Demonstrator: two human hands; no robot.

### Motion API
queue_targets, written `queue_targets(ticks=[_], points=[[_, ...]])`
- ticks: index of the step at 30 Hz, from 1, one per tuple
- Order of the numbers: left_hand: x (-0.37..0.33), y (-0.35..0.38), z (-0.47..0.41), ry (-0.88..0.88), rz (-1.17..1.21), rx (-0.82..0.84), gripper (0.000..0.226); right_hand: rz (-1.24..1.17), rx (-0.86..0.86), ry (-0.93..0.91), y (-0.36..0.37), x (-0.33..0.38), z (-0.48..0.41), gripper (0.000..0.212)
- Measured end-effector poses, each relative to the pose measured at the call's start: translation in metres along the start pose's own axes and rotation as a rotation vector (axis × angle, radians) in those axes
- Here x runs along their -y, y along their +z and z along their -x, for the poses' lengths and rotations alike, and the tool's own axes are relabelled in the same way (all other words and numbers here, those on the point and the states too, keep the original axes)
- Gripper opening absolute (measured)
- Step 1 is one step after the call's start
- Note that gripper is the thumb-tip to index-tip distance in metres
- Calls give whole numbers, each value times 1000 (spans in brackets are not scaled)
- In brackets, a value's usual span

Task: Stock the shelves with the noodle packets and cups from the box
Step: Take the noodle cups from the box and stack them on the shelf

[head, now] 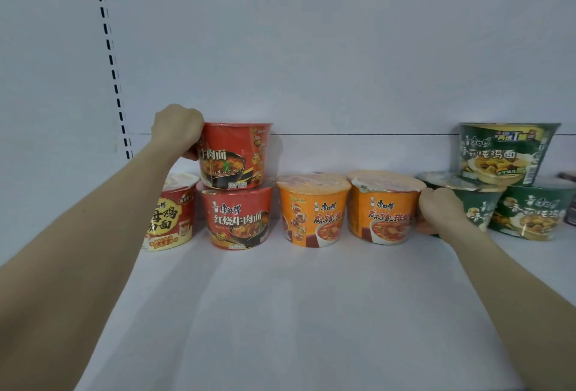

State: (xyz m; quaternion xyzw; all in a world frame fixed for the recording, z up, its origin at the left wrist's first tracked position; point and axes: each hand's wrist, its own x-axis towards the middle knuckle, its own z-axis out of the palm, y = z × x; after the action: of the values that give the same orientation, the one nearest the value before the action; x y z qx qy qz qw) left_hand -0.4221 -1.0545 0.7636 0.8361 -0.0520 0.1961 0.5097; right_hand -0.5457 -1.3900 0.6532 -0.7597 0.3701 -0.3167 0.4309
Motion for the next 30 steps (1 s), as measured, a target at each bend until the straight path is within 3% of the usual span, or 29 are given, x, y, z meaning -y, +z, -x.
queue_targets(ticks=[4,9,12,15,18,21,26,30], points=[[5,2,-6,-24,6,28,33,102,-58,-38,-2,2,4,37],[12,1,-8,24,-33,-16,43,214,-12,-86,-2,1,10,34],[15,1,-9,151,-187,-196,54,288,-3,-127,-4,4,21,26],[10,-1,11,350,-318,-359,48,360,20,-155,-6,5,33,23],[7,3,50,589,-397,-408,43,420,52,-191,-6,3,47,27],[10,15,100,787,-450,-248,36,433,68,-242,-9,3,62,24],[10,40,184,960,-653,136,28,425,71,-385,-28,8,89,21],[6,57,253,1146,-617,177,30,440,45,-456,-63,5,113,23]])
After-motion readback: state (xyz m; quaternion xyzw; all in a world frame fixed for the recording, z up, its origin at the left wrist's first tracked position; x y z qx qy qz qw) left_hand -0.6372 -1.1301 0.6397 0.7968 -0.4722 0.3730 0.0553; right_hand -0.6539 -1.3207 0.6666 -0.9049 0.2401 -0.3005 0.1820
